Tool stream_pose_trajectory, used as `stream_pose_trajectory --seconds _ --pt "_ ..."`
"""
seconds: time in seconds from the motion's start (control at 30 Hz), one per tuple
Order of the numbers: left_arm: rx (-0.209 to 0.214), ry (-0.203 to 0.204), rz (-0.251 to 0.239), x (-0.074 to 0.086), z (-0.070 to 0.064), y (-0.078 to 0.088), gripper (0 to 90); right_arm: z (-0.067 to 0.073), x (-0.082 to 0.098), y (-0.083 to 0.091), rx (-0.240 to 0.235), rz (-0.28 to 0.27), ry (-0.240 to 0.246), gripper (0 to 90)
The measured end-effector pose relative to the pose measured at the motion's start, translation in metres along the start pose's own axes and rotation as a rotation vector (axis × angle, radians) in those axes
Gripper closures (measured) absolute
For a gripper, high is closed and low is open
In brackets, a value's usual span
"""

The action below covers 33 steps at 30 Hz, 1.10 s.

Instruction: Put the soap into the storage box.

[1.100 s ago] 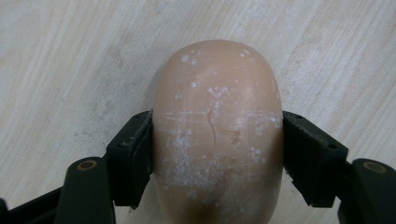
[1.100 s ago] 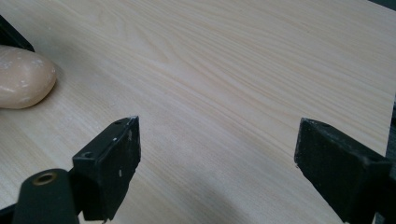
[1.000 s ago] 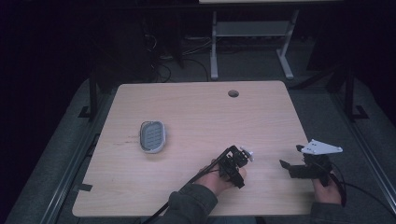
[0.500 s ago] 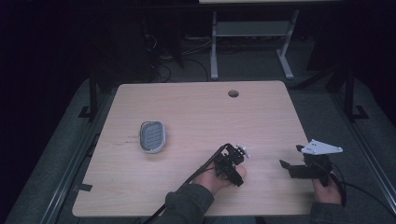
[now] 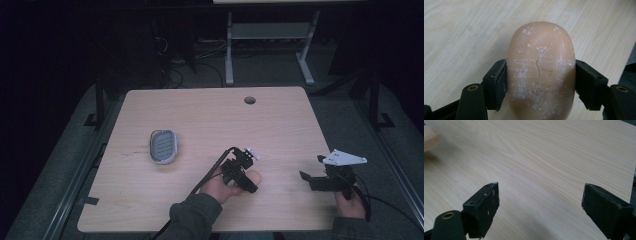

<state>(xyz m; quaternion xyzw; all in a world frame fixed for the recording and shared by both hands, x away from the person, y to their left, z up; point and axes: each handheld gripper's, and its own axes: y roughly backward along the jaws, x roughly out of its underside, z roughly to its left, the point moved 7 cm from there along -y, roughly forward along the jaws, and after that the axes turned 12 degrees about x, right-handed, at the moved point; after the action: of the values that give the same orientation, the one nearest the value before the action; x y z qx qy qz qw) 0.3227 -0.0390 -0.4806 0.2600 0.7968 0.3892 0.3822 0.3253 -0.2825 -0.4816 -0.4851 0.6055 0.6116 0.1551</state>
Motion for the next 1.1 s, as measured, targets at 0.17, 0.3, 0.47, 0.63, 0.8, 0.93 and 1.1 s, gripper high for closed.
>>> stream_pose_trajectory --seconds 0.17,0.3,0.47,0.63,0.8,0.93,1.1 --pt "0.002 0.015 -0.018 0.002 0.003 0.009 32.5 0.001 0.000 0.000 -0.001 0.004 -0.004 14.0" --pt "0.004 0.029 -0.046 0.002 0.006 0.017 32.5 0.001 0.000 0.000 -0.001 0.004 -0.003 14.0" --pt "0.018 0.055 -0.072 0.003 0.012 0.026 32.5 0.002 0.000 0.000 -0.001 0.004 -0.006 14.0" --pt "0.027 0.078 -0.085 0.005 0.018 0.033 32.5 0.001 0.000 0.001 0.003 0.000 -0.001 14.0" --pt "0.044 0.104 -0.110 0.008 0.023 0.041 32.5 0.001 0.000 0.001 0.003 0.001 -0.002 14.0" --pt "0.048 0.118 -0.127 0.009 0.028 0.048 32.5 0.000 0.000 0.001 0.003 -0.001 -0.004 14.0" --pt "0.060 0.144 -0.151 0.009 0.033 0.057 32.5 0.000 0.000 0.001 0.002 -0.003 -0.006 14.0"
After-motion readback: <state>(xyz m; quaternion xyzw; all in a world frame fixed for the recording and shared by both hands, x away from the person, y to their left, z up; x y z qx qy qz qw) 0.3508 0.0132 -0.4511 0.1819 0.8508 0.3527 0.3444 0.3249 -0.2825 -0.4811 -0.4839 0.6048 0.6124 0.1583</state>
